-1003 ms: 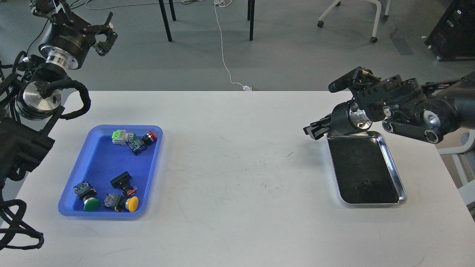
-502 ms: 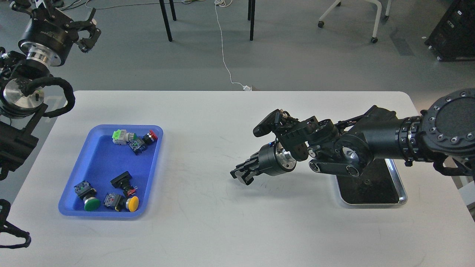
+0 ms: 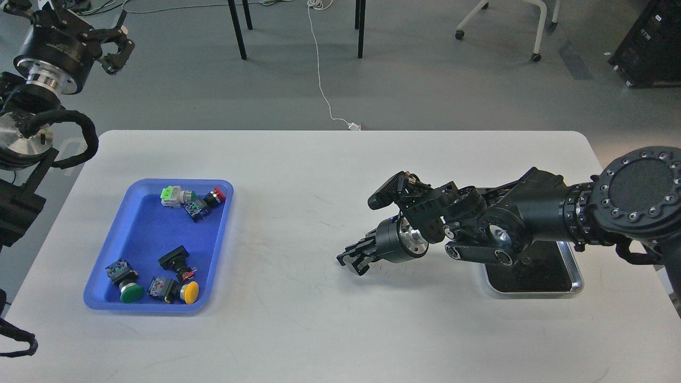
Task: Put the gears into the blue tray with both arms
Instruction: 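Release the black gear on the table and raise the right arm, then reach the left gripper toward the black gear on the table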
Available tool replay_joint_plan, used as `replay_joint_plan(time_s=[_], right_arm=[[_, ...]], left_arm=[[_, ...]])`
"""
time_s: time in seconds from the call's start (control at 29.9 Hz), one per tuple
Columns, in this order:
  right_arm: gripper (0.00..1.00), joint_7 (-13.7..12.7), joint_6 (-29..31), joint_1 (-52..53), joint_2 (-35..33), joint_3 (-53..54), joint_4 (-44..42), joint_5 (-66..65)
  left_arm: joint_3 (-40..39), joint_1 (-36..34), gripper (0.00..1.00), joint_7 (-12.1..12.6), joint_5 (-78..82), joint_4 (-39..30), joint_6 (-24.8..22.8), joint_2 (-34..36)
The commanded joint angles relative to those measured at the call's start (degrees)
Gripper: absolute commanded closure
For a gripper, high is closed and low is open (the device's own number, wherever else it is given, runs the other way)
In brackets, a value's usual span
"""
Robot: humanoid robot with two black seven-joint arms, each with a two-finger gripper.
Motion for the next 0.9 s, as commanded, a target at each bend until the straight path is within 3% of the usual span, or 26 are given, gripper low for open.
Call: replay_joint_plan(time_s=[0.0, 0.13, 0.27, 0.43, 0.57, 0.7, 0.87], right_arm=[[0.38, 0.09, -0.31, 0.26, 0.00, 0.87, 0.05, 0.18], [0.15, -0.09, -1.02, 0.35, -0.53, 6.30, -0.04, 2.02], [0.07, -0.09, -0.84, 0.61, -6.57, 13.06, 0.05, 4.57], [0.05, -0.09, -0.23, -0.96, -18.70, 27.47, 0.75, 6.77], [0.03, 0.00, -0.23, -7.28, -26.97, 42.23, 0.05, 11.15], [0.02, -0.09, -0.05, -15.27, -29.18, 55.42, -0.74, 15.64], [0.03, -0.09, 0.12, -22.22, -31.29, 64.22, -0.48, 22.83]], left_arm=[[0.66, 0.09, 0.02, 0.25, 0.09, 0.00, -0.17, 0.04], [1.71, 0.53, 0.02, 0.61, 0.26, -0.79, -1.66, 0.83], [5.23, 0.09, 0.02, 0.61, 1.23, -0.88, -2.46, 1.18], [10.07, -1.58, 0.02, 0.25, 11.57, -1.57, -2.72, 2.06], [10.25, -1.93, 0.02, 0.25, 25.28, -7.19, -2.46, 2.15], [10.33, -1.58, 0.02, 0.25, 41.00, -16.15, -2.11, 2.41], [14.10, -1.67, 0.02, 0.17, 60.95, -22.84, -2.46, 2.24]])
